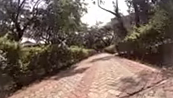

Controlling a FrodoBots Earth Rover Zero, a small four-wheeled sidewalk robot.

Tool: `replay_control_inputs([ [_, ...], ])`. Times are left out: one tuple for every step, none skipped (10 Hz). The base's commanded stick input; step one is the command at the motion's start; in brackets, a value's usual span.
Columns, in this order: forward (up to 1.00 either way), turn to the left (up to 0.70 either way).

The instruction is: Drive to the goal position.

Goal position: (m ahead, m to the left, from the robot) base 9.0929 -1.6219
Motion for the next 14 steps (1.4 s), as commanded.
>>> replay_control_inputs([
  [0.70, 0.00],
  [0.70, 0.00],
  [0.70, 0.00],
  [0.70, 0.00],
  [0.70, -0.35],
  [0.70, -0.35],
  [0.70, -0.35],
  [0.70, -0.35],
  [0.70, -0.22],
  [0.70, -0.03],
  [0.70, 0.00],
  [0.70, 0.00],
  [0.70, -0.16],
  [0.70, -0.35],
])
